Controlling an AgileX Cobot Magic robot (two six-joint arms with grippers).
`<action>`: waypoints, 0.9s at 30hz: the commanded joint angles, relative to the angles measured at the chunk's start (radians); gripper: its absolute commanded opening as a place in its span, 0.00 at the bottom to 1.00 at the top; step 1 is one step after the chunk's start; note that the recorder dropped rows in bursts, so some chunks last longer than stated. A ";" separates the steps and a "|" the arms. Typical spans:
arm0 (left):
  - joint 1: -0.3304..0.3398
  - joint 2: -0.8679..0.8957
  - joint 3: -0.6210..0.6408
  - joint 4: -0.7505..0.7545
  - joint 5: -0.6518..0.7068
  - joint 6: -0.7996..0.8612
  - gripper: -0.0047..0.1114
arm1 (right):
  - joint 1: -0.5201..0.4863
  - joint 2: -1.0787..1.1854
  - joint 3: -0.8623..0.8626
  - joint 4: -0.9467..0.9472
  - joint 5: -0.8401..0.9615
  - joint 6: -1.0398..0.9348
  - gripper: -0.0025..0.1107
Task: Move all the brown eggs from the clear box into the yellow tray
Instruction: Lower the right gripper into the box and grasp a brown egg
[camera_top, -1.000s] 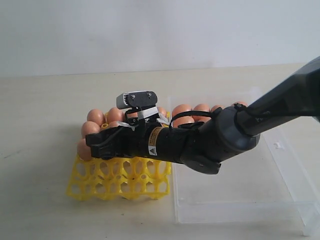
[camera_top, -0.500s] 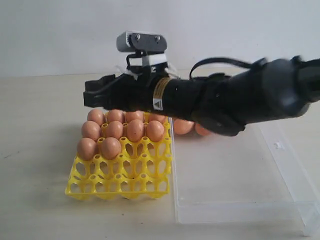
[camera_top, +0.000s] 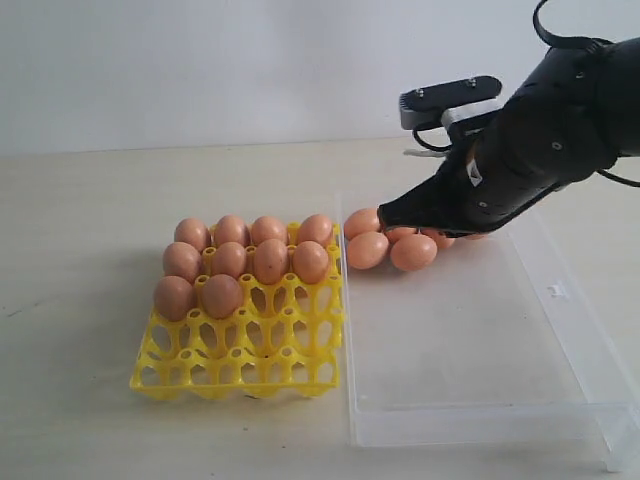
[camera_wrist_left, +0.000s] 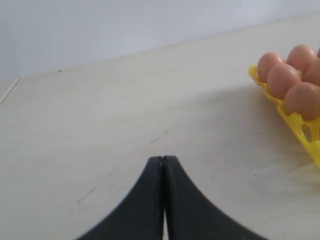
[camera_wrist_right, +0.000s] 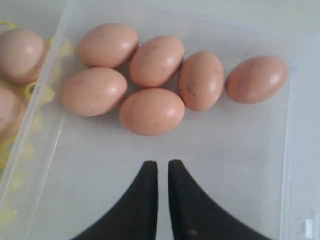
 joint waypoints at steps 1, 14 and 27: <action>0.002 -0.006 -0.004 -0.008 -0.009 -0.005 0.04 | -0.085 0.049 -0.003 0.161 -0.032 0.028 0.28; 0.002 -0.006 -0.004 -0.008 -0.009 -0.005 0.04 | -0.153 0.204 -0.116 0.026 -0.175 0.040 0.48; 0.002 -0.006 -0.004 -0.008 -0.009 -0.005 0.04 | -0.157 0.369 -0.339 0.028 -0.003 -0.138 0.48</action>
